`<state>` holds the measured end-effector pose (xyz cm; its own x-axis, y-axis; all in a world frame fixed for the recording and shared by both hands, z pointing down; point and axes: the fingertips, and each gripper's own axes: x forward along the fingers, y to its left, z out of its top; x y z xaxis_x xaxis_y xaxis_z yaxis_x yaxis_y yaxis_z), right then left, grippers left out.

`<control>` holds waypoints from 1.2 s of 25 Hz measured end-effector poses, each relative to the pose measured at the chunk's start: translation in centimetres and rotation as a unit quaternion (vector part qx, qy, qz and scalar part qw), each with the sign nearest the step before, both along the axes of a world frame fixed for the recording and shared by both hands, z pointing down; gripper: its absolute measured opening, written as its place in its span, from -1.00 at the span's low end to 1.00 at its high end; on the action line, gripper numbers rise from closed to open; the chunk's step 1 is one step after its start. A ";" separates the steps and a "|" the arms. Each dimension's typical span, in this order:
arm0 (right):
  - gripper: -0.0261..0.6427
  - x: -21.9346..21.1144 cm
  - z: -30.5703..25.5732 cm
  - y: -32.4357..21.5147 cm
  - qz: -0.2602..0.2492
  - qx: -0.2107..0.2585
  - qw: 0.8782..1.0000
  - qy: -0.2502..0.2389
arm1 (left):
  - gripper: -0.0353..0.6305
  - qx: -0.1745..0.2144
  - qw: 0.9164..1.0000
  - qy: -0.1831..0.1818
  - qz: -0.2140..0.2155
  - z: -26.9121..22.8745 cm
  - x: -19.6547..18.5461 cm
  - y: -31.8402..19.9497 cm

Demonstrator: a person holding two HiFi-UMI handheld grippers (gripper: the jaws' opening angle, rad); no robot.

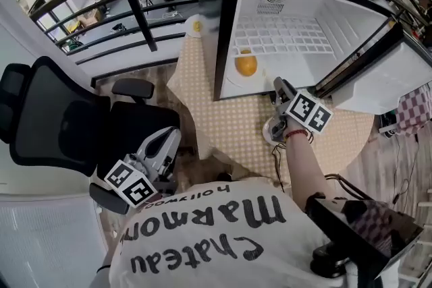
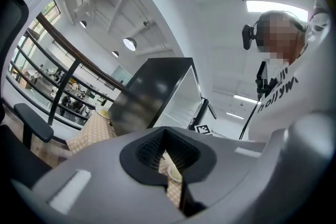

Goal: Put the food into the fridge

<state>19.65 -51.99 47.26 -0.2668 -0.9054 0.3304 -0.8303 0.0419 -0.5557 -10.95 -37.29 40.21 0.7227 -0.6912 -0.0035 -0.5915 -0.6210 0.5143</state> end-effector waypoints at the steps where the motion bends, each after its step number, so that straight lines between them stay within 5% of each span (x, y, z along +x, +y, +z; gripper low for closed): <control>1: -0.62 0.2 -0.2 1.1 0.003 0.004 1.000 0.001 | -0.90 0.003 1.000 0.001 0.011 0.0 0.5 0.3; 16: -0.84 1.0 -4.6 19.4 0.058 0.082 0.995 -0.011 | -0.90 0.049 0.983 0.017 0.178 -1.6 6.0 6.6; 22: -0.87 2.2 -7.3 23.3 0.042 0.120 0.992 0.012 | -0.90 0.066 0.982 0.020 0.175 -2.8 7.3 9.6; 30: -0.87 2.1 -7.5 31.1 -0.041 0.128 0.991 0.021 | -0.90 0.091 0.987 0.021 0.132 -4.0 10.0 17.1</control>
